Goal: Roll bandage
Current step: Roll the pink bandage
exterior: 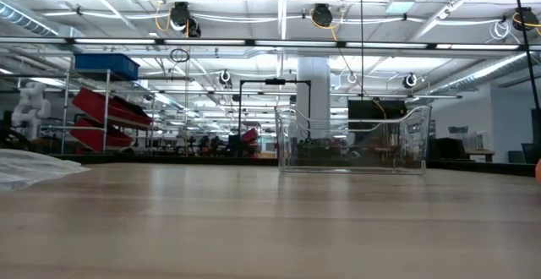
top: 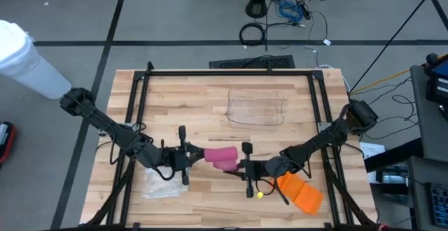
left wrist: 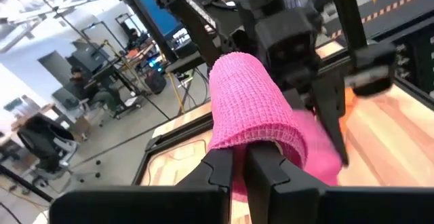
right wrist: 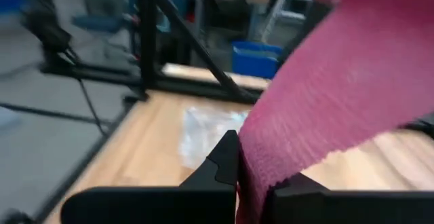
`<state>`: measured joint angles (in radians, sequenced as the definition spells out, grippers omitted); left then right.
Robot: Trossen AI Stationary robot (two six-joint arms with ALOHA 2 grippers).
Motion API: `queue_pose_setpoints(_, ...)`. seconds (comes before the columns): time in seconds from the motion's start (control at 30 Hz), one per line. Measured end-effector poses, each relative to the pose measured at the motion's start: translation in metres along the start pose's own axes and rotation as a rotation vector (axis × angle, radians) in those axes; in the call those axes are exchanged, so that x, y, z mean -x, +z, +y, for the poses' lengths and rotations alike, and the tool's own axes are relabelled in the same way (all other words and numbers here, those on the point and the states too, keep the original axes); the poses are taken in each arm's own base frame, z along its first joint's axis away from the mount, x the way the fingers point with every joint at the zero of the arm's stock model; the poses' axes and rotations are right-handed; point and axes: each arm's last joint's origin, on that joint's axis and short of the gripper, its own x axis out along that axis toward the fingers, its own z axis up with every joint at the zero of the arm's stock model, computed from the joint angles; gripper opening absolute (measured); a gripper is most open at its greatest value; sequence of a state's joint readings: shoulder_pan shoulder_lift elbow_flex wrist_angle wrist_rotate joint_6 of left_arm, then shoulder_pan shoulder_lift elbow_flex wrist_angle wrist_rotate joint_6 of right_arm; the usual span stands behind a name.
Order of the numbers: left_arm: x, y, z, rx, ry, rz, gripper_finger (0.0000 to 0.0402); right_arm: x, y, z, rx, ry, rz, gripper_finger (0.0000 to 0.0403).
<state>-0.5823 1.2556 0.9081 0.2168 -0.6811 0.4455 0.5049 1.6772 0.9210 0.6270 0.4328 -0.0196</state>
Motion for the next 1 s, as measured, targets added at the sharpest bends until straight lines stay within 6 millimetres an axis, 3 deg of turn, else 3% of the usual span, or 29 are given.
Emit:
queue_pose_setpoints(0.17, 0.0, -0.002, -0.002, -0.082, -0.035, 0.013, 0.0018, 0.001, 0.012, 0.004, -0.072, 0.127, -0.119, 0.0)
queue_pose_setpoints(0.57, -0.001, -0.009, -0.002, -0.143, -0.044, 0.062, 0.0018, -0.002, 0.023, -0.011, -0.287, 0.107, -0.229, 0.0)
queue_pose_setpoints(1.0, -0.01, -0.015, -0.001, -0.162, -0.018, 0.105, 0.0018, 0.003, 0.043, -0.033, -0.368, 0.068, -0.331, 0.0)
